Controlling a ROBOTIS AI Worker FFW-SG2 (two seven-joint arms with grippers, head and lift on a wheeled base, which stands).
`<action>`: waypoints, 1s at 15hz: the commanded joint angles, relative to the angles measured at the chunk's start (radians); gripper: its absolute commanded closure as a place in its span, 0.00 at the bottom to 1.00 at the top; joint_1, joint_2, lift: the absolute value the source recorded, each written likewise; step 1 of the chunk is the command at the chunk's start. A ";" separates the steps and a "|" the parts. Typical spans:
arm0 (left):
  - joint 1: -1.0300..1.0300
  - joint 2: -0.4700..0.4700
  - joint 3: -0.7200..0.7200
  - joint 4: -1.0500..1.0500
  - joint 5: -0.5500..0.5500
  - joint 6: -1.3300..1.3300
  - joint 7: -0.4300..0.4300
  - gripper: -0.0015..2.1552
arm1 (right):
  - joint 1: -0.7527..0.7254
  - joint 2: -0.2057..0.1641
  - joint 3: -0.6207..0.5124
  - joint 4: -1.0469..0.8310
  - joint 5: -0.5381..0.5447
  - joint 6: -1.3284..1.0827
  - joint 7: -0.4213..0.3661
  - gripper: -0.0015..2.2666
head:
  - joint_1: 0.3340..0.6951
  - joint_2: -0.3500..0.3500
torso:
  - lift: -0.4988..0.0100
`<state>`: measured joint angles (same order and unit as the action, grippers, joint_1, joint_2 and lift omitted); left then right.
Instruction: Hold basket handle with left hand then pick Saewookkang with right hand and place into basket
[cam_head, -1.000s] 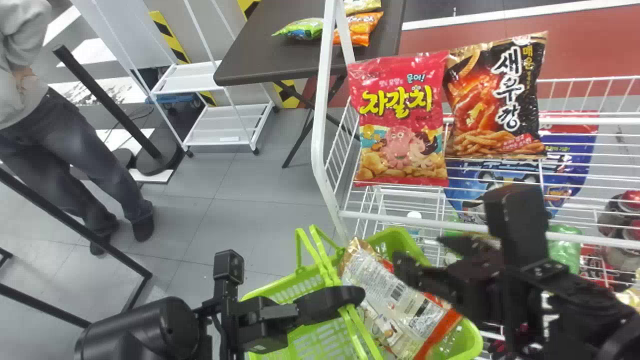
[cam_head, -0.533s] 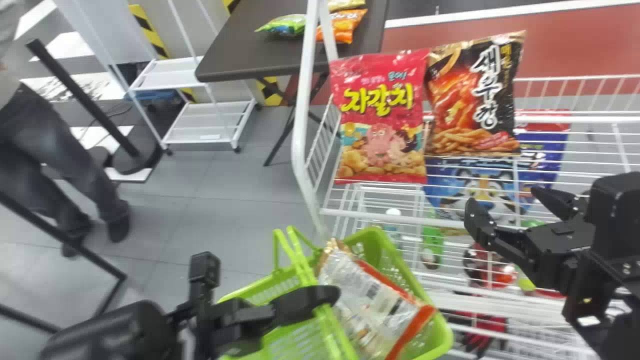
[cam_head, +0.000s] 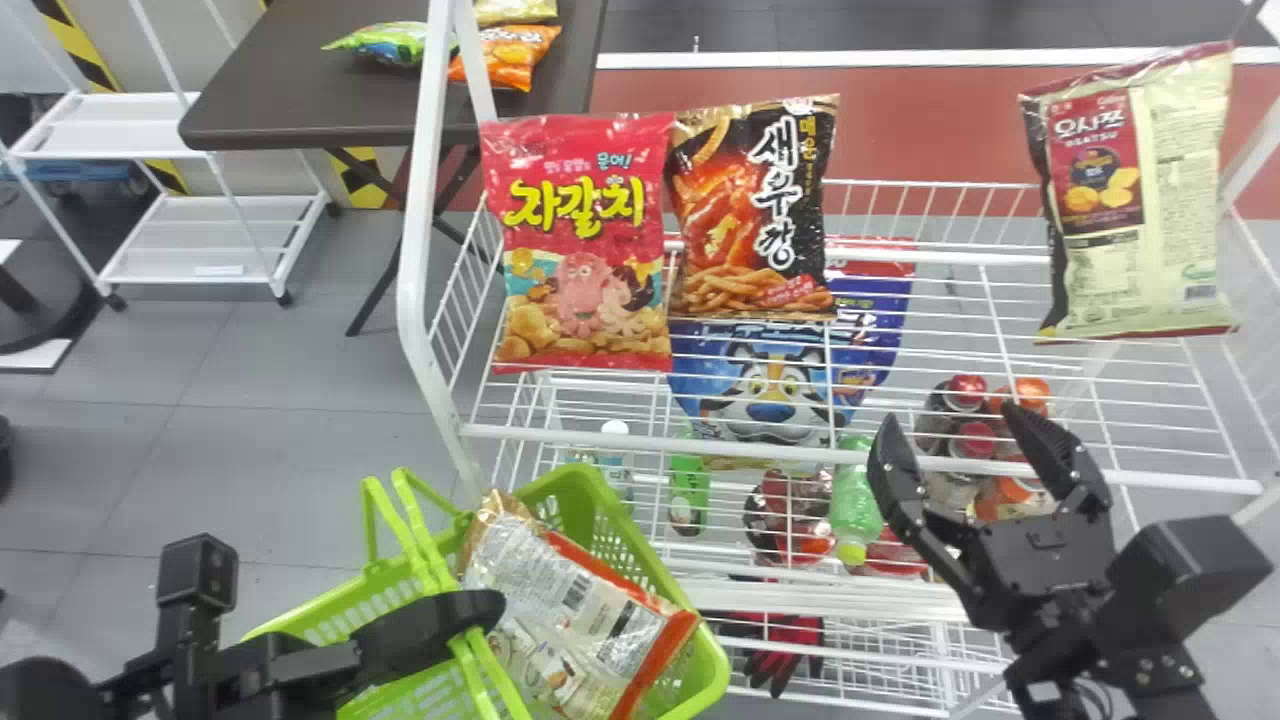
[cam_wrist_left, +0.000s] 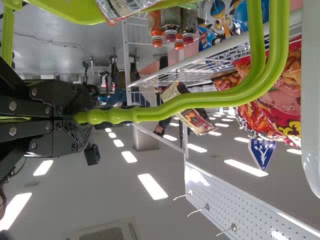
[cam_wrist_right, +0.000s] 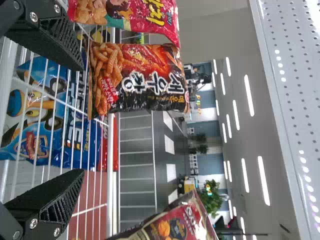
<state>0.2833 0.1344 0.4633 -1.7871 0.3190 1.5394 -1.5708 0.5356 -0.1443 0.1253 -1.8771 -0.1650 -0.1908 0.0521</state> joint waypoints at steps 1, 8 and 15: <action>0.008 -0.004 0.000 -0.005 0.000 0.032 -0.010 1.00 | 0.017 0.000 -0.003 0.004 -0.002 -0.034 0.002 0.03 | 1.00 0.56 | 0.94; 0.022 -0.009 0.000 -0.020 0.002 0.032 -0.010 1.00 | 0.035 0.002 -0.007 -0.007 -0.002 -0.043 0.002 0.04 | 1.00 0.54 | 0.94; 0.025 -0.012 0.000 -0.025 0.003 0.032 -0.010 1.00 | 0.043 0.005 -0.007 -0.011 -0.007 -0.065 0.002 0.04 | 1.00 0.54 | 0.94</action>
<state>0.3082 0.1236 0.4632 -1.8117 0.3216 1.5394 -1.5708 0.5782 -0.1409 0.1182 -1.8877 -0.1703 -0.2518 0.0530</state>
